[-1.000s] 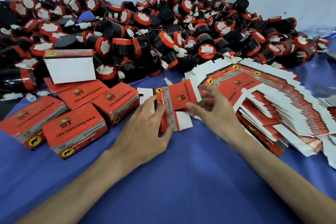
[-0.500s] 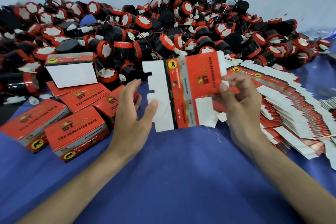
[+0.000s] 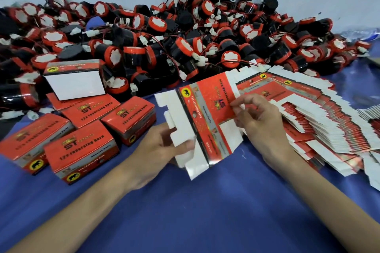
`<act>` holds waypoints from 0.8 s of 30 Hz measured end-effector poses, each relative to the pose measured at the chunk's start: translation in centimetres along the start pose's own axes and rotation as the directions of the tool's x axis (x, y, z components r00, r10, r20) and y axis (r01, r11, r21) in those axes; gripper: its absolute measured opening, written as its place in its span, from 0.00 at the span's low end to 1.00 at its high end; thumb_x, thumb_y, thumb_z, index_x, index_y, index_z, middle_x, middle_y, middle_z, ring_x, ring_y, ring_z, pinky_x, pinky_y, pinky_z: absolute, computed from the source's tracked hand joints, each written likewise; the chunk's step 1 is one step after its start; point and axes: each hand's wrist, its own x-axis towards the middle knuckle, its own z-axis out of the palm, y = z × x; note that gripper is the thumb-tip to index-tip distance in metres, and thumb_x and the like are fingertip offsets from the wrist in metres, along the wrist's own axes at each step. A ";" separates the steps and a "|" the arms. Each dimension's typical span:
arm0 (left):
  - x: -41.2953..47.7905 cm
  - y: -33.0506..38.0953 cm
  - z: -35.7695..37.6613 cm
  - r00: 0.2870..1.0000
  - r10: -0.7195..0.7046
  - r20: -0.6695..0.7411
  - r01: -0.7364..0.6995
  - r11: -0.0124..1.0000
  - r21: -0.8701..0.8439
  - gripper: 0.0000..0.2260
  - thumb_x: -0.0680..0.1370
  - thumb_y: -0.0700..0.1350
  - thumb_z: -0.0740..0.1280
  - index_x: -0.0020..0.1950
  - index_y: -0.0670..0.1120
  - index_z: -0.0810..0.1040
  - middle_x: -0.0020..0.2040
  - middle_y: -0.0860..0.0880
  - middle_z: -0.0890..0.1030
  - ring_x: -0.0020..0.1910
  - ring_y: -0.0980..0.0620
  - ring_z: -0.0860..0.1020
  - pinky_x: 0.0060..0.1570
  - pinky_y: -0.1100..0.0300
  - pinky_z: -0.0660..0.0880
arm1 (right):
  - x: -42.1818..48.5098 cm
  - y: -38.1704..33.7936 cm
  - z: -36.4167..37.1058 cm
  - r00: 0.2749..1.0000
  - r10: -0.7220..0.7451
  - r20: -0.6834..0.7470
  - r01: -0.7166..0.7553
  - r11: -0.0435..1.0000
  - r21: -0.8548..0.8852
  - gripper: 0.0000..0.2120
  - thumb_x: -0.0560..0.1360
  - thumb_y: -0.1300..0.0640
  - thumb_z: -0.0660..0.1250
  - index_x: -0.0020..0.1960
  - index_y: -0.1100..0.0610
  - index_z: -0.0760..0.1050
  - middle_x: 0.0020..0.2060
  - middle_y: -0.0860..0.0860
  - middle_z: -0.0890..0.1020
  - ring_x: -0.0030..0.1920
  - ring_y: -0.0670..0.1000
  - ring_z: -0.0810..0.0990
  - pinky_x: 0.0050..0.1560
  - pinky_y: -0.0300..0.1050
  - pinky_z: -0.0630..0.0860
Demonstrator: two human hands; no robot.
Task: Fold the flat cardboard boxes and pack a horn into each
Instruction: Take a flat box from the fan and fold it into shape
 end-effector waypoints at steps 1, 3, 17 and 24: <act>0.0 0.0 0.2 0.999 0.034 -0.036 -0.033 0.999 0.030 0.08 0.73 0.43 0.72 0.50 0.53 0.83 0.50 0.53 0.85 0.51 0.53 0.82 0.45 0.61 0.79 | 0.0 -0.1 0.0 1.000 -0.001 0.014 0.001 1.000 -0.006 0.12 0.78 0.66 0.64 0.42 0.50 0.76 0.45 0.48 0.79 0.38 0.49 0.80 0.38 0.43 0.81; -0.1 -0.1 0.4 0.993 0.102 -0.056 -0.096 0.991 0.094 0.11 0.71 0.44 0.69 0.52 0.51 0.80 0.50 0.56 0.84 0.51 0.57 0.82 0.47 0.64 0.78 | -0.2 -0.1 0.2 0.999 -0.009 0.049 0.011 0.999 -0.049 0.09 0.77 0.64 0.65 0.44 0.51 0.76 0.41 0.45 0.79 0.40 0.51 0.80 0.39 0.45 0.81; 0.2 0.2 0.3 0.965 0.203 -0.163 -0.179 0.972 0.153 0.08 0.74 0.35 0.68 0.50 0.43 0.83 0.46 0.50 0.85 0.45 0.50 0.83 0.39 0.59 0.78 | -2.6 -2.8 -0.4 0.536 -0.459 0.708 0.827 0.451 -0.334 0.44 0.68 0.33 0.69 0.75 0.53 0.60 0.70 0.53 0.66 0.66 0.55 0.68 0.65 0.55 0.65; 0.2 0.2 0.7 0.895 0.346 -0.282 -0.289 0.930 0.225 0.11 0.73 0.33 0.65 0.44 0.50 0.76 0.41 0.54 0.83 0.36 0.56 0.81 0.29 0.65 0.74 | -3.0 -2.7 -0.3 0.547 -0.469 0.693 0.810 0.505 -0.297 0.32 0.77 0.38 0.55 0.76 0.52 0.60 0.76 0.47 0.59 0.69 0.53 0.65 0.65 0.53 0.63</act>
